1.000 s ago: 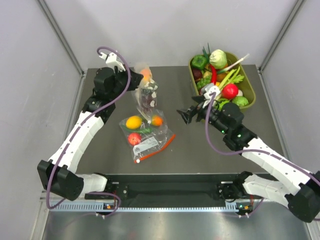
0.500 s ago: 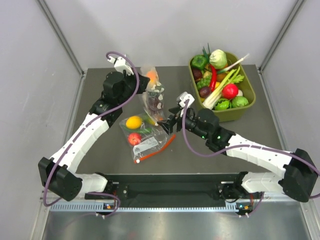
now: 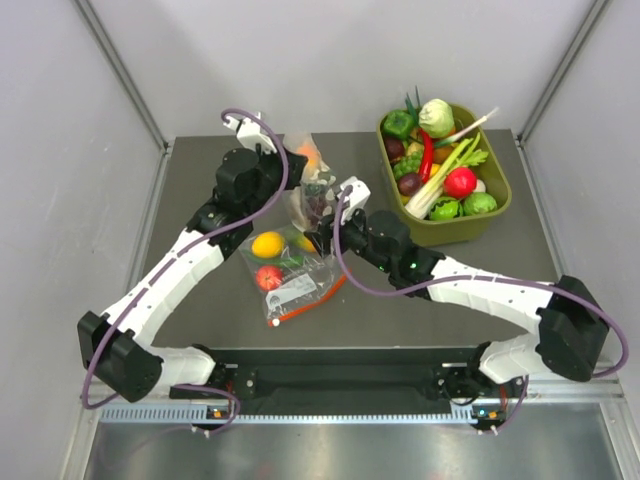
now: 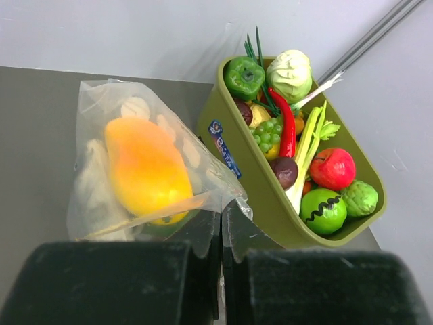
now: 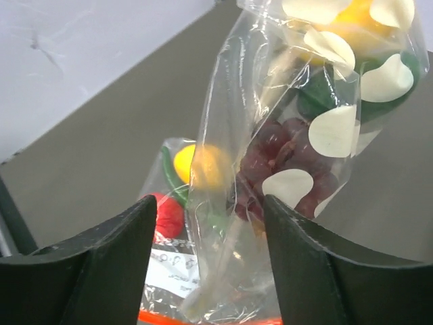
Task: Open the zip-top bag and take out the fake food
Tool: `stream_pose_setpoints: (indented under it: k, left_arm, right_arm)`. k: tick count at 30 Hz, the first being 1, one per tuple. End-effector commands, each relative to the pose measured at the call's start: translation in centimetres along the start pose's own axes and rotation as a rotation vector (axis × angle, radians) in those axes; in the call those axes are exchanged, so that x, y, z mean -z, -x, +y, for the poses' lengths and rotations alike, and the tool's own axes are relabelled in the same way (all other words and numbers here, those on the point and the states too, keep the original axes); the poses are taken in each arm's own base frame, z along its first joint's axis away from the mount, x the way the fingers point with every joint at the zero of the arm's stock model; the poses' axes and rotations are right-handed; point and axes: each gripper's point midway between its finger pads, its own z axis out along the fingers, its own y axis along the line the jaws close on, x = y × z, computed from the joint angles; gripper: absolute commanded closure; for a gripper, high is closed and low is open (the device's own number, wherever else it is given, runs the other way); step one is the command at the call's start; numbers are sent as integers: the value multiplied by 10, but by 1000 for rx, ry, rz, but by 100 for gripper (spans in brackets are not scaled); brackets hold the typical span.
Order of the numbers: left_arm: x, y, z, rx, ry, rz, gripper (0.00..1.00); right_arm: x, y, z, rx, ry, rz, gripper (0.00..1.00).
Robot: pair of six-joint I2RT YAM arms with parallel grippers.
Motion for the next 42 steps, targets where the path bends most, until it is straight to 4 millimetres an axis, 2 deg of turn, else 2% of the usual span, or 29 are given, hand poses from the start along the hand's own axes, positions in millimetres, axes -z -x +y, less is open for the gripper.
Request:
stream_pose_setpoints:
  k: [1,4,5,6,8,10,14,16,17,20,24,28,32,38,42]
  left_arm:
    - [5,42,-23,16,-69,-156,100]
    - [7,42,-26,13,-82,-156,100]
    - [7,40,-26,8,-86,-154,100]
    - [8,40,-28,3,-96,-154,100]
    - [8,38,-27,-18,-100,-146,100]
    - [8,32,-27,-34,-106,-130,100]
    - [10,24,-29,-75,-140,-105,99]
    - [13,22,-28,-109,-143,-104,94]
    - [15,21,-25,-139,-139,-104,84]
    - [18,17,-20,-182,-127,-93,73]
    - [33,20,-16,-244,-126,-108,49]
    - [49,29,-17,-307,-135,-145,39]
    - [66,39,-24,-332,-175,-186,35]
    - [82,35,-39,-392,-280,-194,34]
    - [88,18,-47,-442,-374,-170,34]
  right_arm:
    - [-9,17,0,-26,-61,-25,37]
    - [-14,10,-4,-27,-91,7,50]
    - [-15,5,-7,-23,-108,28,57]
    - [-17,2,-8,-22,-117,40,79]
    - [-17,6,-8,-19,-124,44,93]
    - [-17,14,-7,-13,-119,30,100]
    - [-19,22,-4,4,-104,37,100]
    - [-21,32,1,0,-84,28,100]
    - [-22,36,2,-5,-76,27,100]
    - [-24,45,3,-29,-55,14,100]
    - [-29,62,2,-56,-26,-15,100]
    - [-38,78,-4,-85,9,-32,100]
    - [-51,86,-13,-104,23,-39,100]
    - [-55,107,-35,-174,16,-86,100]
    - [-50,116,-45,-208,5,-120,100]
